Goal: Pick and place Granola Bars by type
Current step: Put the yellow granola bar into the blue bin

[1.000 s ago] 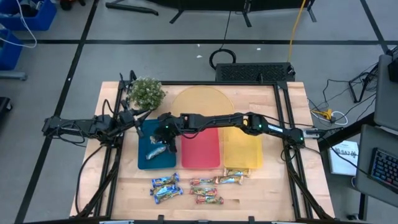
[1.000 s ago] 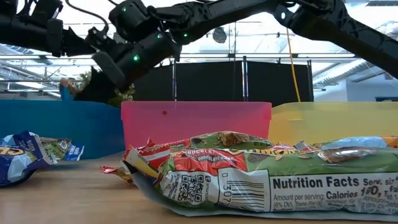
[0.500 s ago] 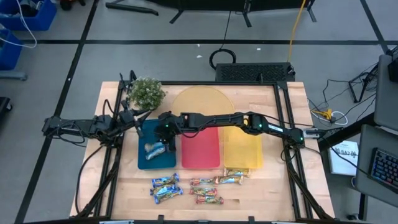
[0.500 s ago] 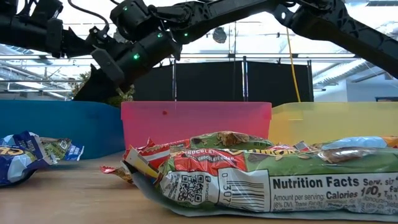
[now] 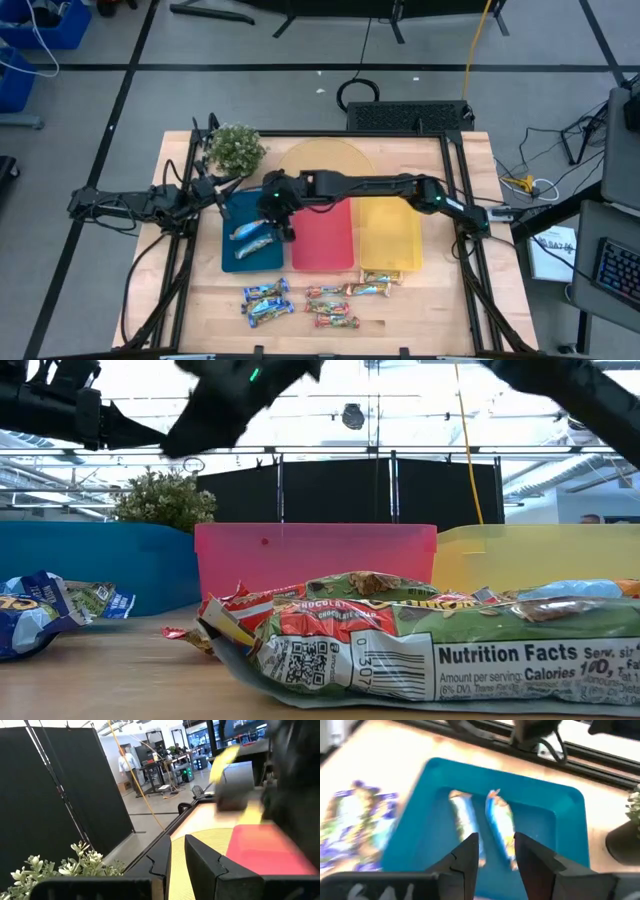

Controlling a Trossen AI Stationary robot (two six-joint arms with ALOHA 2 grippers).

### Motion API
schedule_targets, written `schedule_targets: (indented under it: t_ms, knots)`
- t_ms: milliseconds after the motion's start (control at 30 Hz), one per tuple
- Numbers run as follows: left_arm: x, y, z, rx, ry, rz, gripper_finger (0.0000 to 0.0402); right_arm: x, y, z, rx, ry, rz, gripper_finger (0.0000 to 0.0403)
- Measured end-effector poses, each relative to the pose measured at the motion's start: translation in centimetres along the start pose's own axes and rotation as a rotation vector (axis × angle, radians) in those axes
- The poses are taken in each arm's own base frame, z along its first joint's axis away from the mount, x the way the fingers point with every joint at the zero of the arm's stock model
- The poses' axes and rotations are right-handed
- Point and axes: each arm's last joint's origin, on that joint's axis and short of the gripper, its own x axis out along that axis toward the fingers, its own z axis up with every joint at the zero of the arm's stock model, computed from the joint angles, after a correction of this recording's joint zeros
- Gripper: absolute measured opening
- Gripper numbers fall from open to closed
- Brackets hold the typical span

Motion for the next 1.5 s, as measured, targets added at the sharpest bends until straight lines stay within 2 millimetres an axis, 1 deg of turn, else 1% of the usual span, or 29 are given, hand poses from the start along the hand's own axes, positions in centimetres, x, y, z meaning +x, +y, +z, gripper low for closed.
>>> schedule_targets:
  t_ms: [67, 133, 200, 300, 367, 467, 567, 633, 767, 933, 1033, 1167, 1233, 1400, 1500]
  knots:
    - [0.0, 0.0, 0.0, 0.007, -0.004, 0.001, 0.0063, -2.2, 1.1, 0.7, -0.003, 0.041, -0.005, 0.0108]
    - [0.0, 0.0, 0.1, 0.014, -0.007, 0.0, 0.0063, -4.0, 2.6, 1.1, 0.014, 0.124, -0.101, 0.0093]
    - [0.0, 0.0, 0.1, 0.013, -0.008, -0.004, 0.0063, -6.0, 4.5, 1.3, -0.006, 0.229, -0.223, 0.0071]
    - [0.0, 0.0, 0.1, 0.013, -0.014, -0.017, 0.0063, -8.5, 7.8, 1.3, -0.049, 0.364, -0.322, 0.0027]
    - [0.0, 0.0, 0.1, 0.001, -0.017, -0.016, 0.0063, -9.2, 10.1, 1.0, -0.048, 0.438, -0.363, 0.0007]
    - [0.0, 0.0, 0.1, -0.009, -0.018, -0.017, 0.0063, -10.1, 13.7, 0.2, -0.02, 0.538, -0.379, 0.0011]
    - [0.0, 0.0, 0.1, -0.009, -0.017, -0.017, 0.0063, -10.9, 16.9, -0.8, 0.046, 0.635, -0.387, 0.0007]
    - [0.0, 0.0, 0.1, -0.01, -0.017, -0.017, 0.0063, -10.5, 18.7, -1.8, 0.078, 0.684, -0.371, 0.0002]
    - [0.0, 0.0, 0.1, -0.039, -0.016, -0.019, 0.0063, -8.5, 21.9, -3.5, 0.171, 0.7, -0.328, 0.0007]
    - [0.0, 0.0, 0.1, -0.091, -0.015, -0.02, 0.0063, -5.6, 24.2, -6.8, 0.276, 0.778, -0.19, 0.0024]
    - [0.0, -0.1, 0.0, -0.083, -0.007, -0.031, 0.0063, -4.0, 24.8, -9.1, 0.318, 0.82, -0.152, 0.0045]
    - [0.0, -0.2, -0.1, -0.072, 0.0, -0.065, 0.0063, -3.1, 25.2, -11.5, 0.371, 0.91, -0.112, 0.0092]
    - [0.0, -0.3, -0.2, -0.069, 0.001, -0.078, 0.0063, -2.9, 25.3, -12.2, 0.414, 0.942, -0.102, 0.0124]
    - [0.0, -0.3, -0.2, -0.068, 0.002, -0.079, 0.0063, -3.3, 25.6, -12.6, 0.474, 0.958, -0.137, 0.0206]
    - [0.0, -0.3, -0.2, -0.069, 0.002, -0.079, 0.0063, -3.4, 26.2, -13.0, 0.454, 0.966, -0.139, 0.024]
